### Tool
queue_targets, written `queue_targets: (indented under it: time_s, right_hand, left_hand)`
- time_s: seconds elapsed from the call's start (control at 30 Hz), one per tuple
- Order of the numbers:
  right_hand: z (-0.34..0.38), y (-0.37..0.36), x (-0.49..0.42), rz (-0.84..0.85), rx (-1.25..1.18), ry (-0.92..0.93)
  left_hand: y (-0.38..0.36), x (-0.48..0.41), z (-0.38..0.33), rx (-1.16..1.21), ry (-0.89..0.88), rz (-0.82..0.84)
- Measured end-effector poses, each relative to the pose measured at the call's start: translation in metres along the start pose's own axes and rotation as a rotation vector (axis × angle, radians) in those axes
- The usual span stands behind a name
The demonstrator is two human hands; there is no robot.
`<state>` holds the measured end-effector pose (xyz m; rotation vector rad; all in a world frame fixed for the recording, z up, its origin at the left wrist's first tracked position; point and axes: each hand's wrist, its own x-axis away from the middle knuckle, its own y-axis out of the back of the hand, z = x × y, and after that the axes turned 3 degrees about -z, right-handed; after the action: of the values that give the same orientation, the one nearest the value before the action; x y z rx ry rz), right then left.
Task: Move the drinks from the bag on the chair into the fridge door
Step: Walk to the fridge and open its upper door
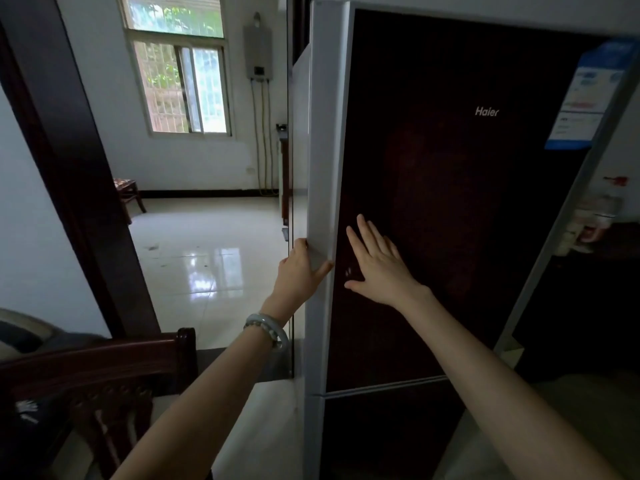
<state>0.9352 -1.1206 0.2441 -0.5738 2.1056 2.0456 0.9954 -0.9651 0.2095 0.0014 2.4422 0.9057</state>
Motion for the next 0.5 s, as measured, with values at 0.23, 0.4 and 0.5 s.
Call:
queue_targets:
  time_s: [0.23, 0.4, 0.5]
  right_hand:
    - [0.009, 0.004, 0.015, 0.001, -0.045, -0.031]
    - [0.013, 0.014, 0.063, -0.074, -0.152, -0.03]
    - [0.014, 0.024, 0.097, -0.085, -0.197, -0.018]
  left_hand:
    - [0.002, 0.015, -0.007, 0.036, 0.016, -0.002]
    - [0.003, 0.068, -0.02, 0.074, -0.092, -0.018]
    - [0.007, 0.101, -0.03, 0.014, -0.214, -0.059]
